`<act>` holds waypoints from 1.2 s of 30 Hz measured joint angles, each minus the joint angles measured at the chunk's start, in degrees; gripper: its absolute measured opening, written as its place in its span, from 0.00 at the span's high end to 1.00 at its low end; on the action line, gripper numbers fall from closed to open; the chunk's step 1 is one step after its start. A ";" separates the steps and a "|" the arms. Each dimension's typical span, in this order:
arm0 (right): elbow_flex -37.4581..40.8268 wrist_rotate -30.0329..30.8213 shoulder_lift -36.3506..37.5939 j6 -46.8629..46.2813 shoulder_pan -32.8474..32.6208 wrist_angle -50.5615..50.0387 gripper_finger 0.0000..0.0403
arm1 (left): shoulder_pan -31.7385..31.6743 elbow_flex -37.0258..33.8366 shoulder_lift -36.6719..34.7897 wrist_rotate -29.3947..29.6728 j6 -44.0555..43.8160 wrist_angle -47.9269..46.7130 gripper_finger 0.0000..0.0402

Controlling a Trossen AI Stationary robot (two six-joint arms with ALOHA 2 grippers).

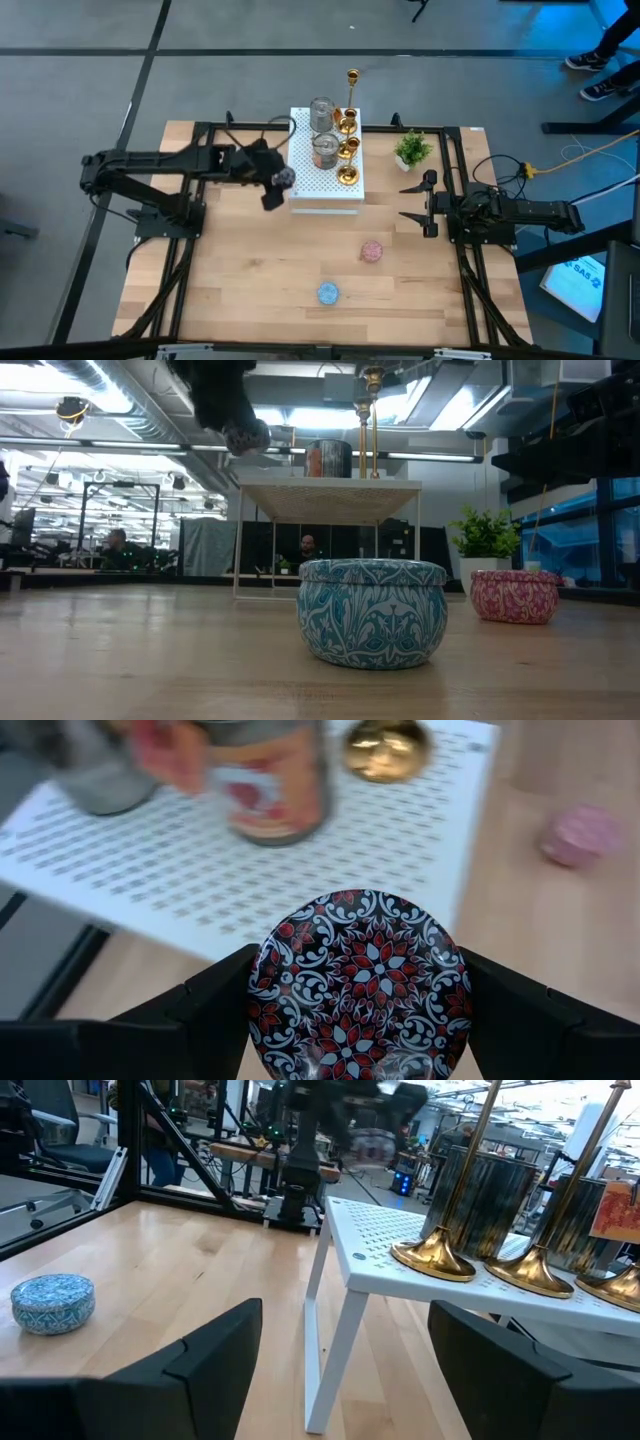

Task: Pick & Place candle stick holders
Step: Put the red patterned scented candle on the shelf

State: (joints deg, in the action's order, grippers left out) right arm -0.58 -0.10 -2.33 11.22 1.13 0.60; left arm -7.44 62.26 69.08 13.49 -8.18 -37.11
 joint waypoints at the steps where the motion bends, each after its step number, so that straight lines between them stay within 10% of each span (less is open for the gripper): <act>1: 0.00 0.00 0.00 0.00 0.02 0.02 0.28 | -1.15 0.00 0.00 -0.17 0.03 0.00 0.28; 22: 0.02 0.00 0.00 -0.02 0.02 0.02 0.28 | -23.96 1.26 4.19 -6.13 8.83 4.23 0.28; 36: 0.01 0.00 0.00 -0.02 0.01 0.01 0.28 | -29.18 15.76 19.47 -6.13 16.31 1.96 0.28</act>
State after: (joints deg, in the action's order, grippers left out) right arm -0.57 -0.10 -2.33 11.21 1.13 0.61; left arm -36.62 78.02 88.55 7.35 8.14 -35.15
